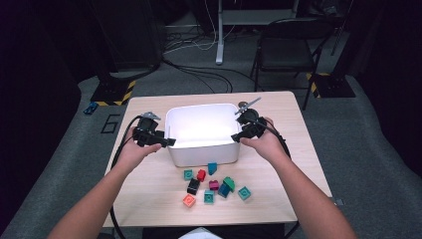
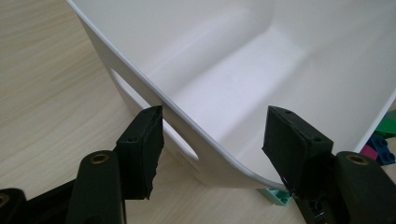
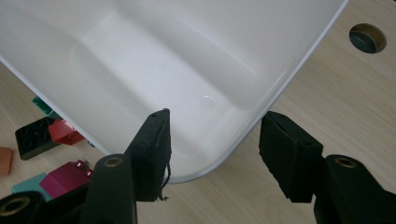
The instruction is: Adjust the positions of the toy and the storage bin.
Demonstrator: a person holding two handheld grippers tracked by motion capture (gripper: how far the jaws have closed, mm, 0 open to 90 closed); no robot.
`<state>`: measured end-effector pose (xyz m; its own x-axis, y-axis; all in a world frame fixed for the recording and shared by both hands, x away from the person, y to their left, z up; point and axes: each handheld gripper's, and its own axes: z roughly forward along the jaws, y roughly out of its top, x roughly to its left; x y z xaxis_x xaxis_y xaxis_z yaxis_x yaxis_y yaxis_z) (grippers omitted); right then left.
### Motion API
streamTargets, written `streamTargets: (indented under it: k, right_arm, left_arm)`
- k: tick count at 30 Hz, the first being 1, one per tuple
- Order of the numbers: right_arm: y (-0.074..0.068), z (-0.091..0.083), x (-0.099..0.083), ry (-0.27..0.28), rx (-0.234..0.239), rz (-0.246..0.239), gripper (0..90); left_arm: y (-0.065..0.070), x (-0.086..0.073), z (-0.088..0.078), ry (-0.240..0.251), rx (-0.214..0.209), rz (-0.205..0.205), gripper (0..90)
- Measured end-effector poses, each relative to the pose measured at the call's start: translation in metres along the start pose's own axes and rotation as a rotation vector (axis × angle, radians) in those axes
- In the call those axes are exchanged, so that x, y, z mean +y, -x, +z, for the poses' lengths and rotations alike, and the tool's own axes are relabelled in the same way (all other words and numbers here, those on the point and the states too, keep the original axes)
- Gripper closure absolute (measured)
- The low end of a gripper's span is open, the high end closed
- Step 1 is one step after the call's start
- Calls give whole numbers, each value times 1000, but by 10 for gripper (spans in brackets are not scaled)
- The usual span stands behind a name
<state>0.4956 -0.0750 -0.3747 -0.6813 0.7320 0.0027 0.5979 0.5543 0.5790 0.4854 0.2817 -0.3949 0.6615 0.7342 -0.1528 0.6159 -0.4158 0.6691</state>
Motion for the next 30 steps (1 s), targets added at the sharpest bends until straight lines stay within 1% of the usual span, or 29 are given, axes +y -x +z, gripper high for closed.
streamTargets:
  k: [1, 2, 4, 5, 7, 10, 12, 14, 16, 18, 21, 23, 24, 27, 30]
  right_arm:
    - [-1, 0, -2, 2, 4, -2, 429]
    - [-1, 0, -4, 3, 8, 4, 429]
    - [-2, -1, -5, 4, 12, 6, 428]
    - [-3, -2, -8, 5, 19, 9, 427]
    - [-4, -3, -10, 4, 21, 2, 427]
    - [-6, -4, -14, 7, 23, -1, 426]
    - [-7, -4, -18, 10, 28, 2, 424]
    - [-8, -5, -21, 11, 30, 0, 416]
    - [-10, -6, -25, 13, 35, 1, 411]
    - [-11, -8, -27, 14, 37, -11, 406]
    - [-12, -10, -31, 15, 44, -12, 401]
    - [-13, -12, -33, 14, 50, -2, 401]
    - [-13, -12, -34, 20, 53, -9, 401]
    - [-14, -13, -37, 22, 59, -3, 401]
    - [-16, -14, -39, 20, 57, -5, 393]
  left_arm:
    - [0, 0, 0, 0, 0, 0, 378]
    - [0, -1, 0, -2, -9, -5, 378]
    - [2, -2, 0, 3, -8, -4, 378]
    - [3, -3, -1, -4, -10, -6, 378]
    - [7, -4, -3, -15, -4, 7, 378]
    - [10, -9, -4, 4, -13, 5, 375]
    - [13, -13, -5, 16, -26, -7, 375]
    - [15, -16, -6, 18, -30, -9, 375]
    - [20, -17, -7, 9, -21, 7, 375]
    - [23, -18, -9, 2, -20, 18, 373]
    - [24, -21, -10, 8, -38, 11, 371]
    - [26, -24, -10, 24, -43, -8, 371]
    - [26, -25, -11, 24, -47, -4, 371]
    - [29, -29, -12, 35, -56, -28, 371]
    - [30, -29, -12, 35, -56, -22, 370]
